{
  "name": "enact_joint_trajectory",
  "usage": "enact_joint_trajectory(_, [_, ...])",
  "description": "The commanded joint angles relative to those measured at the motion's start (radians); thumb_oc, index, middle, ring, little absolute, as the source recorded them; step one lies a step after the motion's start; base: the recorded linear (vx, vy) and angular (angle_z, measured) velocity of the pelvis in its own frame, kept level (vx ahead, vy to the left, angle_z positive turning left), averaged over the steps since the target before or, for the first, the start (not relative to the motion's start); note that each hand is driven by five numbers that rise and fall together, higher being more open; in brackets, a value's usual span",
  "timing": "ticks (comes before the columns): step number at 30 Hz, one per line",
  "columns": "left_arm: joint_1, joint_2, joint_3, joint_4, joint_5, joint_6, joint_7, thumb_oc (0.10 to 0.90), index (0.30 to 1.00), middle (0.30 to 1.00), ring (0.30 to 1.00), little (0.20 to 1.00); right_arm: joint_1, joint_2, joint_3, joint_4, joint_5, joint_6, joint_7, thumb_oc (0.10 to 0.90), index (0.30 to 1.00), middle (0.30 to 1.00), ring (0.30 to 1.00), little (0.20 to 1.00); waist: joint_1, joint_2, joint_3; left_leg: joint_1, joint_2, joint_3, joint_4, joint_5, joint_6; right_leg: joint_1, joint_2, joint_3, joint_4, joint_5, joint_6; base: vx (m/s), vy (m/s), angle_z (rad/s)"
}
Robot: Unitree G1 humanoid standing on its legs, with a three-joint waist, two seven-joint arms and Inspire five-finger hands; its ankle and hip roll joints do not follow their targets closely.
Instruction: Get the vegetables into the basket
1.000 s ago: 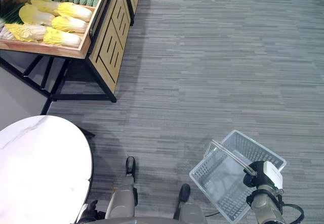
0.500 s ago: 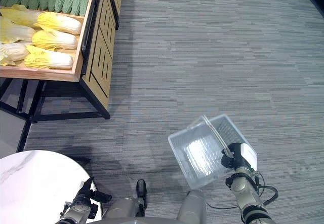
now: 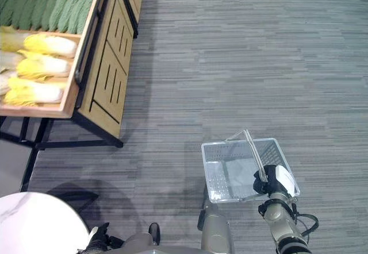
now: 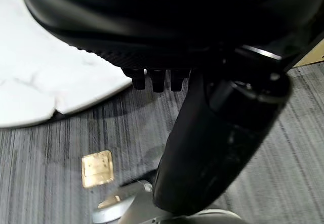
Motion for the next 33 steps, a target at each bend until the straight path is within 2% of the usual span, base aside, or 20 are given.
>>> enact_joint_trajectory(1, [0.008,0.023,-0.042,-0.033,0.018,-0.002,0.007,0.900,1.000,1.000,1.000,1.000,0.013,-0.165,-0.091,-0.128,0.034,-0.076,-0.095,0.400,0.300,0.300,0.300,0.300,-0.006,-0.046,0.001,-0.124,-0.012,-0.030,0.220,0.115,-0.019,0.030,-0.047,0.032,0.052,-0.061,0.074,0.17,-0.240,0.11])
enact_joint_trajectory(3, [0.000,0.019,-0.051,-0.044,0.007,-0.001,0.010,0.900,1.000,1.000,1.000,1.000,0.015,-0.173,-0.099,-0.128,0.040,-0.073,-0.103,0.400,0.300,0.300,0.300,0.300,0.000,-0.047,0.015,-0.177,-0.015,-0.037,0.290,0.145,-0.015,0.058,-0.037,0.023,0.051,-0.091,0.053,0.16,-0.189,0.00])
enact_joint_trajectory(4, [-0.011,0.017,-0.057,-0.043,0.006,0.001,0.014,0.900,1.000,1.000,1.000,1.000,0.018,-0.175,-0.105,-0.122,0.045,-0.071,-0.105,0.400,0.300,0.300,0.300,0.300,0.003,-0.048,0.024,-0.213,-0.020,-0.032,0.282,0.147,-0.008,0.074,-0.038,0.018,0.048,-0.103,0.051,0.18,-0.158,0.13])
enact_joint_trajectory(7, [-0.017,0.018,-0.072,-0.057,0.010,0.003,0.017,0.900,1.000,1.000,1.000,1.000,0.038,-0.177,-0.119,-0.128,0.049,-0.068,-0.110,0.400,0.300,0.300,0.300,0.300,0.016,-0.048,0.031,-0.306,-0.025,0.000,0.163,0.095,0.015,0.115,-0.033,0.016,0.032,-0.138,0.058,0.23,-0.077,0.35])
enact_joint_trajectory(8, [-0.018,0.019,-0.072,-0.055,0.012,0.003,0.019,0.900,1.000,1.000,1.000,1.000,0.042,-0.176,-0.121,-0.125,0.046,-0.068,-0.115,0.400,0.300,0.300,0.300,0.300,0.017,-0.048,0.026,-0.326,-0.019,0.004,0.098,0.095,0.021,0.117,-0.033,0.015,0.033,-0.150,0.060,0.28,0.024,0.34])
enact_joint_trajectory(9, [-0.014,0.020,-0.073,-0.053,0.012,0.003,0.023,0.900,1.000,1.000,1.000,1.000,0.042,-0.178,-0.120,-0.112,0.044,-0.065,-0.123,0.400,0.300,0.300,0.300,0.300,0.026,-0.040,0.025,-0.344,-0.002,0.010,0.001,0.124,0.017,0.132,-0.026,0.019,0.038,-0.171,0.065,0.20,0.037,0.13])
enact_joint_trajectory(10, [-0.015,0.020,-0.073,-0.053,0.012,0.003,0.023,0.900,1.000,1.000,1.000,1.000,0.042,-0.178,-0.120,-0.111,0.044,-0.066,-0.124,0.400,0.300,0.300,0.300,0.300,0.026,-0.041,0.023,-0.343,-0.004,0.010,-0.006,0.131,0.018,0.130,-0.027,0.018,0.037,-0.169,0.065,0.33,0.096,-0.09])
enact_joint_trajectory(11, [-0.012,0.019,-0.071,-0.047,0.014,0.007,0.029,0.900,1.000,1.000,1.000,1.000,0.048,-0.170,-0.116,-0.108,0.042,-0.063,-0.129,0.400,0.300,0.300,0.300,0.300,0.037,-0.026,0.017,-0.364,0.023,0.002,-0.109,0.200,0.007,0.156,-0.013,0.025,0.043,-0.194,0.067,0.21,0.067,-0.31])
enact_joint_trajectory(12, [-0.012,0.019,-0.071,-0.046,0.014,0.007,0.029,0.900,1.000,1.000,1.000,1.000,0.048,-0.170,-0.116,-0.108,0.042,-0.064,-0.129,0.400,0.300,0.300,0.300,0.300,0.038,-0.028,0.018,-0.356,0.022,0.004,-0.120,0.205,0.006,0.158,-0.014,0.026,0.044,-0.196,0.067,0.38,0.126,-0.40])
enact_joint_trajectory(13, [-0.010,0.020,-0.068,-0.040,0.018,0.010,0.033,0.900,1.000,1.000,1.000,1.000,0.047,-0.162,-0.111,-0.100,0.044,-0.063,-0.134,0.400,0.300,0.300,0.300,0.300,0.047,-0.021,0.013,-0.390,0.035,-0.001,-0.178,0.239,-0.002,0.181,-0.007,0.033,0.043,-0.212,0.069,0.44,0.152,-0.39])
enact_joint_trajectory(14, [-0.001,0.024,-0.059,-0.031,0.019,0.015,0.033,0.900,1.000,1.000,1.000,1.000,0.047,-0.154,-0.101,-0.086,0.042,-0.061,-0.129,0.400,0.300,0.300,0.300,0.300,0.062,-0.021,0.004,-0.381,0.037,-0.016,-0.209,0.268,-0.010,0.225,-0.002,0.059,0.053,-0.237,0.070,0.70,0.303,-0.25])
enact_joint_trajectory(16, [0.014,0.029,-0.051,-0.022,0.025,0.011,0.032,0.900,1.000,1.000,1.000,1.000,0.050,-0.139,-0.087,-0.090,0.030,-0.059,-0.113,0.400,0.300,0.300,0.300,0.300,0.072,-0.033,-0.018,-0.352,0.013,0.002,-0.189,0.250,0.009,0.268,-0.020,0.090,0.078,-0.264,0.084,0.60,0.335,-0.55])
enact_joint_trajectory(20, [0.001,0.037,-0.058,-0.031,0.035,0.009,0.038,0.900,1.000,1.000,1.000,1.000,0.053,-0.116,-0.083,-0.102,0.019,-0.054,-0.105,0.400,0.300,0.300,0.300,0.300,0.072,-0.067,-0.031,-0.362,-0.043,0.042,-0.105,0.176,0.051,0.268,-0.076,0.115,0.108,-0.218,0.116,0.29,0.255,-0.50])
enact_joint_trajectory(22, [-0.009,0.049,-0.057,-0.053,0.020,0.002,0.040,0.900,1.000,1.000,1.000,1.000,0.039,-0.111,-0.069,-0.100,0.011,-0.050,-0.102,0.400,0.300,0.300,0.300,0.300,0.074,-0.086,-0.035,-0.373,-0.074,0.059,-0.058,0.127,0.070,0.257,-0.100,0.132,0.120,-0.159,0.131,0.22,0.222,0.08])
enact_joint_trajectory(23, [-0.008,0.050,-0.057,-0.053,0.020,0.002,0.040,0.900,1.000,1.000,1.000,1.000,0.039,-0.111,-0.069,-0.100,0.011,-0.050,-0.102,0.400,0.300,0.300,0.300,0.300,0.075,-0.087,-0.036,-0.374,-0.075,0.061,-0.057,0.126,0.071,0.256,-0.101,0.134,0.119,-0.159,0.131,0.19,0.187,0.18])
enact_joint_trajectory(26, [-0.012,0.062,-0.064,-0.074,0.023,0.004,0.040,0.900,1.000,1.000,1.000,1.000,0.010,-0.102,-0.053,-0.109,0.012,-0.046,-0.104,0.400,0.300,0.300,0.300,0.300,0.080,-0.101,-0.041,-0.360,-0.094,0.078,-0.069,0.102,0.093,0.236,-0.121,0.135,0.148,-0.086,0.151,0.12,0.163,0.07])
enact_joint_trajectory(28, [-0.012,0.070,-0.062,-0.084,0.018,0.003,0.040,0.900,1.000,1.000,1.000,1.000,-0.010,-0.100,-0.039,-0.113,0.006,-0.046,-0.101,0.400,0.300,0.300,0.300,0.300,0.086,-0.097,-0.036,-0.339,-0.099,0.086,-0.085,0.092,0.109,0.199,-0.129,0.124,0.224,-0.046,0.153,0.12,0.188,-0.08])
enact_joint_trajectory(31, [-0.013,0.074,-0.058,-0.080,0.014,0.007,0.034,0.900,1.000,1.000,1.000,1.000,-0.031,-0.093,-0.022,-0.115,0.001,-0.049,-0.098,0.400,0.300,0.300,0.300,0.300,0.090,-0.090,-0.027,-0.299,-0.102,0.090,-0.113,0.078,0.128,0.154,-0.124,0.115,0.331,-0.028,0.151,0.09,0.126,-0.20])
enact_joint_trajectory(32, [-0.016,0.081,-0.059,-0.081,0.015,0.009,0.033,0.900,1.000,1.000,1.000,1.000,-0.041,-0.090,-0.007,-0.118,-0.009,-0.046,-0.092,0.400,0.300,0.300,0.300,0.300,0.083,-0.080,-0.017,-0.251,-0.106,0.087,-0.145,0.070,0.135,0.101,-0.121,0.105,0.373,-0.013,0.148,0.18,0.155,0.02])
enact_joint_trajectory(33, [-0.017,0.082,-0.054,-0.071,0.013,0.009,0.032,0.900,1.000,1.000,1.000,1.000,-0.043,-0.089,-0.003,-0.126,-0.011,-0.047,-0.089,0.400,0.300,0.300,0.300,0.300,0.075,-0.073,-0.009,-0.225,-0.104,0.089,-0.166,0.072,0.134,0.064,-0.112,0.104,0.379,-0.023,0.141,0.18,0.109,-0.16])
